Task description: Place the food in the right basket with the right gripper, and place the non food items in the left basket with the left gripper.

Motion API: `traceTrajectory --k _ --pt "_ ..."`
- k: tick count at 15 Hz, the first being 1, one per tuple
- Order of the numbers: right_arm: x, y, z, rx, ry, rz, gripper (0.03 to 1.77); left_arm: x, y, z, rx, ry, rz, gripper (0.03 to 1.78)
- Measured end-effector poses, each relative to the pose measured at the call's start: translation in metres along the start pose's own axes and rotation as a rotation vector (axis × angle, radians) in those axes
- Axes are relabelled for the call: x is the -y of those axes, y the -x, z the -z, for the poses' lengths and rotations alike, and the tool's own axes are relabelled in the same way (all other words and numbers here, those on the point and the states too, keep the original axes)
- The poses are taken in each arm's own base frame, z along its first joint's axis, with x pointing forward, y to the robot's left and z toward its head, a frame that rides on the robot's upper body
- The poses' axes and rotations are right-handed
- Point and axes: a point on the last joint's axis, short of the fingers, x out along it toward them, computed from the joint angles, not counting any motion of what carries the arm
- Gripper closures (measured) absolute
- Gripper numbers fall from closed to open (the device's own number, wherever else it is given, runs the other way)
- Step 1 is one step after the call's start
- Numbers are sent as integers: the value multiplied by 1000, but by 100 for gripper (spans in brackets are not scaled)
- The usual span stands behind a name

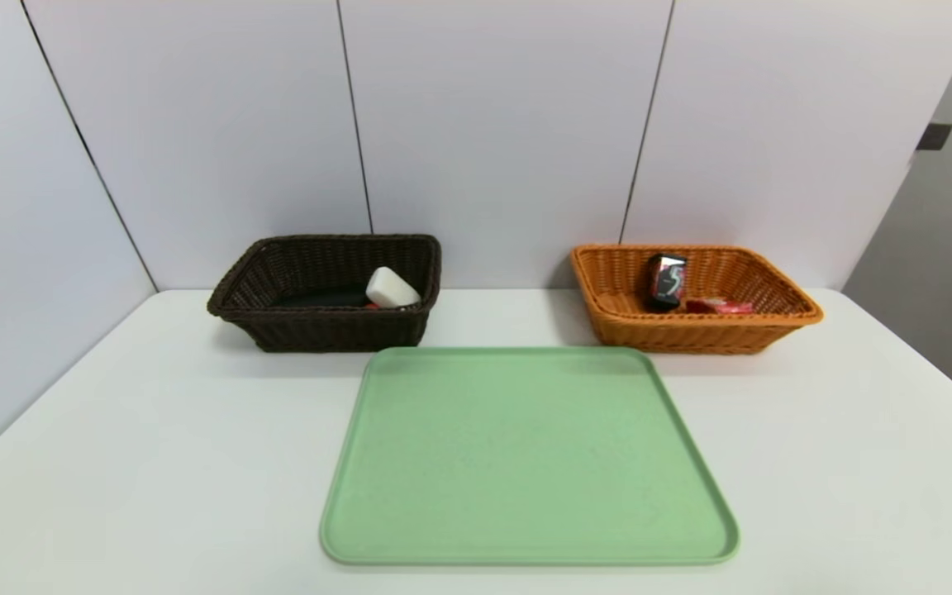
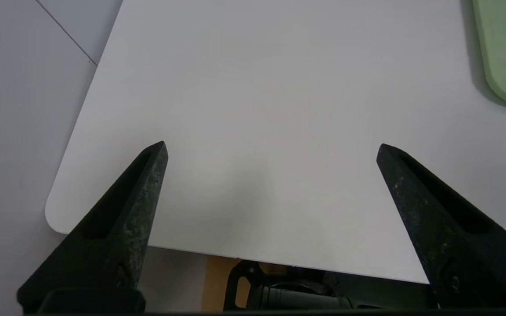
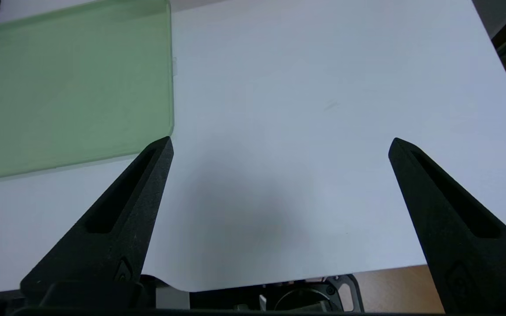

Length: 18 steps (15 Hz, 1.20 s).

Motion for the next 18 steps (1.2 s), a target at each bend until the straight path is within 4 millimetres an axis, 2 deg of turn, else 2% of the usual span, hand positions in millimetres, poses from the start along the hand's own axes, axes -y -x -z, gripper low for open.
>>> traceTrajectory --k 7,12,15,18 --pt "9 10 48 42 1 -31 11 -2 10 32 31 -102 27 12" --pt "15 24 77 151 102 -35 10 -3 15 56 120 -102 47 12" --pt "15 21 89 260 129 -23 10 -1 6 66 224 -90 40 12" --pt "15 4 95 399 127 -25 10 2 -15 68 371 -86 30 12"
